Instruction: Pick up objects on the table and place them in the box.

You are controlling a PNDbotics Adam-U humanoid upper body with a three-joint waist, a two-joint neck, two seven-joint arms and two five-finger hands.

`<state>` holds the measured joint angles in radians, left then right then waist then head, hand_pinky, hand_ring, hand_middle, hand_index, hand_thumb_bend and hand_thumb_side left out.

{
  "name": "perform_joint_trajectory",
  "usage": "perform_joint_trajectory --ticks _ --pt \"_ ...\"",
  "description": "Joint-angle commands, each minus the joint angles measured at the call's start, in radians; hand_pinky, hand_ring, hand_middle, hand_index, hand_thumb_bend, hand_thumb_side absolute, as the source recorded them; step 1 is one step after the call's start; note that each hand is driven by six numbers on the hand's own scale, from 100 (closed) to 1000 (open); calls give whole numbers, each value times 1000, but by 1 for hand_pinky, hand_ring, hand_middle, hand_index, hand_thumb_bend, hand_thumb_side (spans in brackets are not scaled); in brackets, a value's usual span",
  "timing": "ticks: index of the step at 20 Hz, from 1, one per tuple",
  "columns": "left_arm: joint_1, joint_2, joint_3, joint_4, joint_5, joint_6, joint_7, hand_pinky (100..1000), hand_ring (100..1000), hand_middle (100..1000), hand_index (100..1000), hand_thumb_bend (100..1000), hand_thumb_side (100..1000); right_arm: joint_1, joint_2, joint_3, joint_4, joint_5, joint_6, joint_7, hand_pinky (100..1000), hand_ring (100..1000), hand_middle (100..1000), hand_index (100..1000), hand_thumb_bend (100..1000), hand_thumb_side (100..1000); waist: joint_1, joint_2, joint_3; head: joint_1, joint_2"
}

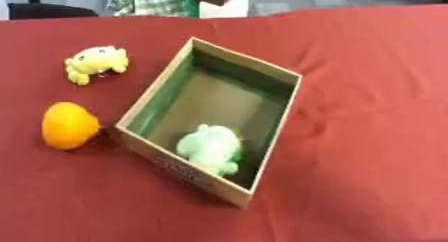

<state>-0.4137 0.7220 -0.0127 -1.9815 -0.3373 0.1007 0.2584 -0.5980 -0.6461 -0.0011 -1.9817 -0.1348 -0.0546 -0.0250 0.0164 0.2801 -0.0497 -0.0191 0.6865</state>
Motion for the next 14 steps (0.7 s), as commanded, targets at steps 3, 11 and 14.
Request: perform_joint_trajectory --ticks 3,11,14 --pt "-20 52 5 -11 -39 55 -78 604 639 754 806 100 414 55 -23 -33 -18 -86 -81 -94 867 837 800 933 100 852 3 -10 -2 53 12" --pt "-28 72 -4 25 -113 85 -181 643 697 787 845 100 372 126 -23 -57 -18 -113 -158 -119 867 827 795 925 100 879 13 3 2 89 -12" --pt "-47 91 -25 53 -174 60 -292 692 764 835 902 100 464 146 -23 -67 -18 -111 -167 -124 868 825 795 924 100 880 14 4 -1 93 -16"
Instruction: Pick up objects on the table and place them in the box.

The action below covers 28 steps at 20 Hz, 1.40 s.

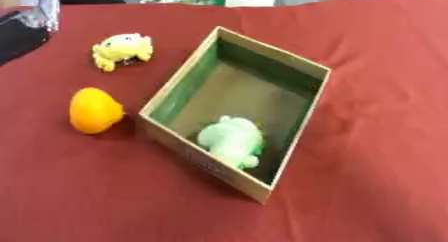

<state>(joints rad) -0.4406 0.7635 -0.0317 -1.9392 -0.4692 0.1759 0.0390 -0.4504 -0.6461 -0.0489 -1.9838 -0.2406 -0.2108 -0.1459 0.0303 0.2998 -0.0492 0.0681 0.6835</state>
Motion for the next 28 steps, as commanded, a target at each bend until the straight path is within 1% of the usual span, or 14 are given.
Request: perform_joint_trajectory --ticks 1,2,4,7,10,11,12,13,15,18,21,24,26,28 --pt "-30 55 -14 24 -65 -29 -130 714 795 858 928 100 511 4 -22 -22 -16 -5 -12 -5 868 824 794 925 100 880 0 -17 -2 6 -13" --pt "-41 62 -25 39 -88 -42 -194 727 815 872 947 100 558 10 -21 -24 -16 -4 -12 -7 868 824 794 925 100 880 0 -17 -3 6 -13" --pt "-68 72 -44 72 -125 -62 -327 744 842 891 973 100 607 18 -18 -27 -16 -4 -11 -9 869 823 794 925 100 881 0 -19 -6 7 -13" --pt "-110 86 -61 124 -182 -74 -521 760 866 908 1000 105 668 26 -15 -31 -16 -5 -8 -13 870 822 793 925 100 882 -1 -23 -10 5 -11" --pt "-136 97 -68 160 -231 -84 -676 772 882 918 1000 226 731 33 -14 -32 -16 -3 -5 -14 871 821 793 925 100 884 -2 -25 -15 -3 -13" --pt "-141 101 -68 167 -246 -88 -718 773 884 918 1000 245 742 35 -13 -32 -16 -2 -4 -13 871 821 793 925 100 885 -2 -25 -16 -5 -14" --pt "-145 105 -67 173 -259 -93 -755 780 890 922 1000 324 790 37 -11 -33 -16 -1 -2 -13 872 820 793 925 100 884 -2 -26 -17 -8 -14" --pt "-146 111 -67 178 -270 -99 -787 783 894 924 1000 383 806 40 -10 -34 -16 0 -1 -14 872 820 792 925 100 885 -2 -26 -18 -11 -14" --pt "-148 120 -66 186 -293 -111 -841 784 896 924 1000 476 834 44 -8 -35 -16 0 2 -16 872 819 792 925 100 885 -2 -27 -18 -17 -15" --pt "-144 129 -64 199 -313 -123 -890 784 898 931 1000 544 856 46 -4 -35 -16 1 6 -15 873 818 791 925 100 886 -2 -28 -19 -24 -17" --pt "-132 137 -69 216 -321 -139 -926 779 899 937 1000 541 818 49 -1 -36 -16 2 10 -14 874 818 791 926 100 888 -2 -29 -20 -31 -18" --pt "-123 140 -75 237 -314 -162 -944 772 892 934 1000 503 733 52 4 -37 -16 4 17 -15 876 818 791 926 100 887 -1 -29 -21 -37 -18" --pt "-119 141 -82 254 -306 -179 -945 768 889 932 1000 520 731 53 8 -39 -16 6 21 -17 876 818 790 925 100 886 -1 -28 -22 -38 -18" --pt "-116 141 -90 270 -302 -193 -946 764 883 929 1000 553 761 54 11 -39 -16 6 24 -18 876 817 790 925 100 885 -2 -28 -23 -38 -18"
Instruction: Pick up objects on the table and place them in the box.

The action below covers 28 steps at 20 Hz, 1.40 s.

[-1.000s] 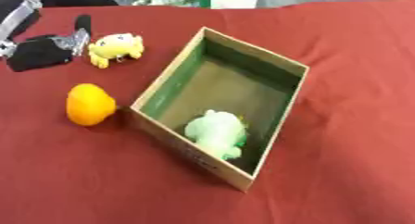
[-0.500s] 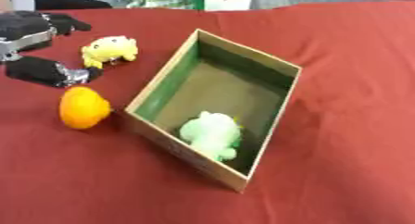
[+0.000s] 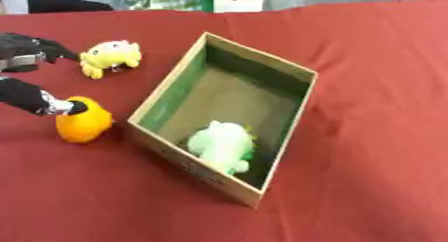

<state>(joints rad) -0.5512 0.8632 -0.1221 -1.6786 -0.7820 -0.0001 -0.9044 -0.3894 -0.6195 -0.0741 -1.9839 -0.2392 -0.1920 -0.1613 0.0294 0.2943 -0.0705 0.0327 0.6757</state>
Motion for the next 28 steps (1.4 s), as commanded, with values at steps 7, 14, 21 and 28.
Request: perform_joint_trajectory --ticks 7,14,21,28 --pt "5 39 -38 73 12 -67 -3 754 874 920 1000 612 770 -4 -6 -14 -16 7 15 -3 878 817 789 925 100 884 0 -23 -7 -1 -13" --pt "2 25 -69 128 -69 -67 -3 701 837 872 1000 469 636 1 5 -15 -16 7 19 -1 881 816 787 924 100 885 -2 -24 -13 3 -14" --pt "0 10 -89 159 -159 -73 -3 641 790 814 1000 386 543 5 13 -16 -16 7 24 5 882 815 785 924 100 885 -1 -22 -17 4 -15" --pt "-5 -7 -82 138 -163 3 43 461 594 627 767 100 317 6 23 -18 -16 12 37 9 879 815 784 925 100 886 -1 -23 -16 3 -17"
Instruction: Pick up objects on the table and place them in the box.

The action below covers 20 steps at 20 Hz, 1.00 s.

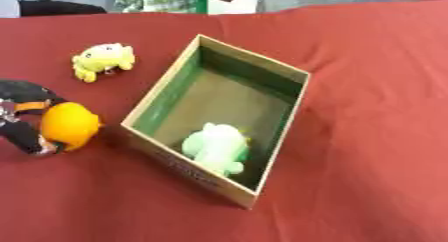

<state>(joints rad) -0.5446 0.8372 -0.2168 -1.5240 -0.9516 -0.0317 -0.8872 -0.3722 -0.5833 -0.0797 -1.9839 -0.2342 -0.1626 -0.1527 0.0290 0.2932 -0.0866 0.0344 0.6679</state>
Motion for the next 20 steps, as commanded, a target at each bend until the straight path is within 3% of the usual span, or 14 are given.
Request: perform_joint_trajectory --ticks 1,3,11,15,20 --pt "-12 16 18 -22 26 58 51 437 570 605 724 100 262 -14 -11 -12 -16 9 14 0 879 815 784 925 100 886 -1 -22 1 0 -9" --pt "-9 13 24 -40 69 100 101 399 531 571 673 100 232 -20 -8 -11 -16 14 23 0 879 815 784 925 100 887 -1 -22 2 -2 -9" --pt "-15 15 69 -151 253 241 296 328 455 489 458 100 293 -23 -2 -9 -16 24 39 10 886 819 787 928 100 889 -1 -23 7 -9 -6" --pt "-35 14 86 -191 293 270 378 275 396 423 370 100 326 -22 -2 -9 -16 23 41 14 888 820 787 930 100 890 1 -25 9 -12 -4" --pt "-97 -4 85 -226 319 275 434 262 380 402 348 100 352 -21 -3 -10 -16 20 43 16 888 820 788 929 100 889 5 -31 10 -16 -1"
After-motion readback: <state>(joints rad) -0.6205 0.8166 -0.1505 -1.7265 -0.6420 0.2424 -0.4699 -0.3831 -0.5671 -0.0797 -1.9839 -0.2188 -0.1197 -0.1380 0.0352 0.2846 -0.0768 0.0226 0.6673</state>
